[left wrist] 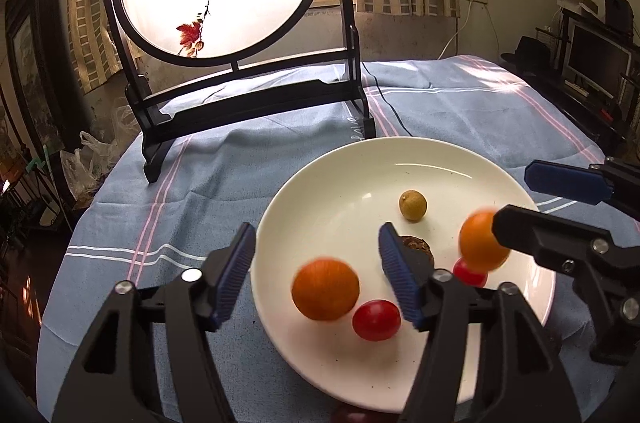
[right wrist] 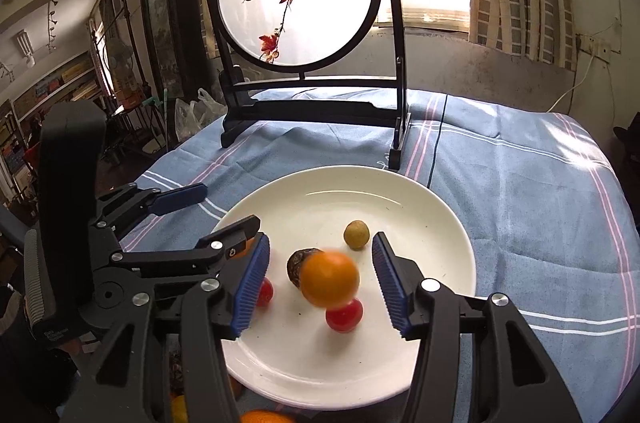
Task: Organize fruits
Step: 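Carry both mandarins over the plate and open both grippers to release them, then grasp an orange tomato with the left gripper while the right gripper grasps a mandarin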
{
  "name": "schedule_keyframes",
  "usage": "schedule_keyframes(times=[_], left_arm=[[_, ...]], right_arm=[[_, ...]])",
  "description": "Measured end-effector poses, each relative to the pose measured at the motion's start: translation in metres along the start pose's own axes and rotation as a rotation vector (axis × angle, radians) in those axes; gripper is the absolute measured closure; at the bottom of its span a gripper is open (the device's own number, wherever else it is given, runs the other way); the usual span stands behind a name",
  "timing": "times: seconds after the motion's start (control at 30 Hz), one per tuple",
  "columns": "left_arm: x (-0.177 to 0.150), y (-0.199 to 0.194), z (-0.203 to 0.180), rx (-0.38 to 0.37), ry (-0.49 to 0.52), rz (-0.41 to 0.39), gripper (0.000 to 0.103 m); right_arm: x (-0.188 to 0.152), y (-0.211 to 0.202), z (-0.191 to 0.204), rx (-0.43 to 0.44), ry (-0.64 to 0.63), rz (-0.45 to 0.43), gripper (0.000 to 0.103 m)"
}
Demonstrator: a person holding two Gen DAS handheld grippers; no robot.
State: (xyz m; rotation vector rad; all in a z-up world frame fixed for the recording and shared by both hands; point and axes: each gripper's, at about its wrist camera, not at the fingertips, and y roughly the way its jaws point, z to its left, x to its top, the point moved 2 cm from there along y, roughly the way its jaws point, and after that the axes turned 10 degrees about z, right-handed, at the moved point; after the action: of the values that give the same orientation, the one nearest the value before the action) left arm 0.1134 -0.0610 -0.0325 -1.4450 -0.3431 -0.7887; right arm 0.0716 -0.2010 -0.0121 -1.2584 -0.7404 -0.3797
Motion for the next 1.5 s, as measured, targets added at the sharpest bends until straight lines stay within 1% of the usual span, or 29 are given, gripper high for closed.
schedule_keyframes(times=[0.1,0.37,0.5,0.57,0.63,0.7,0.77,0.9,0.97,1.03,1.17,1.23,1.27,1.3,1.37,1.43,1.47,1.5], left_arm=[[0.001,-0.003,0.0,-0.007,-0.001,-0.007,0.037],[0.0,-0.003,-0.001,-0.01,0.007,-0.008,0.036],[0.0,-0.012,-0.001,-0.012,0.012,-0.019,0.036],[-0.001,-0.025,0.002,-0.018,0.012,-0.041,0.036],[-0.004,-0.044,0.009,-0.03,0.002,-0.081,0.036],[-0.011,-0.063,0.019,-0.059,-0.015,-0.106,0.03],[-0.024,-0.078,0.027,-0.08,-0.018,-0.112,0.028],[-0.06,-0.098,0.035,-0.085,0.014,-0.086,0.027],[-0.083,-0.103,0.034,-0.107,0.037,-0.047,0.026],[-0.107,-0.105,0.03,-0.119,0.084,-0.008,0.026],[-0.147,-0.105,0.022,-0.141,0.164,0.059,0.026],[-0.159,-0.102,0.017,-0.16,0.197,0.093,0.026],[-0.164,-0.099,0.014,-0.155,0.21,0.106,0.026],[-0.168,-0.096,0.009,-0.155,0.223,0.12,0.026],[-0.173,-0.09,0.004,-0.165,0.24,0.143,0.026],[-0.174,-0.082,-0.001,-0.178,0.249,0.164,0.026],[-0.174,-0.078,-0.003,-0.182,0.253,0.168,0.026],[-0.172,-0.074,-0.005,-0.18,0.258,0.174,0.026]], right_arm=[[0.001,-0.004,-0.001,0.006,0.007,-0.013,0.048],[0.0,-0.004,0.005,0.012,-0.017,-0.01,0.048],[0.0,-0.013,0.012,0.019,-0.031,-0.022,0.047],[-0.003,-0.024,0.016,0.022,-0.035,-0.039,0.047],[-0.012,-0.035,0.018,0.041,-0.039,-0.042,0.047],[-0.026,-0.043,0.023,0.033,-0.07,-0.017,0.047],[-0.045,-0.05,0.029,0.008,-0.114,0.025,0.047],[-0.088,-0.057,0.038,-0.016,-0.182,0.118,0.047],[-0.109,-0.057,0.04,-0.017,-0.192,0.165,0.047],[-0.126,-0.054,0.042,-0.016,-0.199,0.207,0.047],[-0.142,-0.04,0.047,-0.01,-0.206,0.266,0.047],[-0.145,-0.032,0.048,-0.017,-0.207,0.286,0.047],[-0.146,-0.027,0.049,-0.013,-0.209,0.302,0.047],[-0.148,-0.023,0.05,-0.011,-0.214,0.319,0.05],[-0.15,-0.021,0.051,-0.066,-0.243,0.317,0.062],[-0.149,-0.023,0.047,-0.03,-0.22,0.326,0.062],[-0.149,-0.025,0.045,-0.027,-0.213,0.325,0.062],[-0.15,-0.027,0.044,-0.041,-0.219,0.319,0.062]])
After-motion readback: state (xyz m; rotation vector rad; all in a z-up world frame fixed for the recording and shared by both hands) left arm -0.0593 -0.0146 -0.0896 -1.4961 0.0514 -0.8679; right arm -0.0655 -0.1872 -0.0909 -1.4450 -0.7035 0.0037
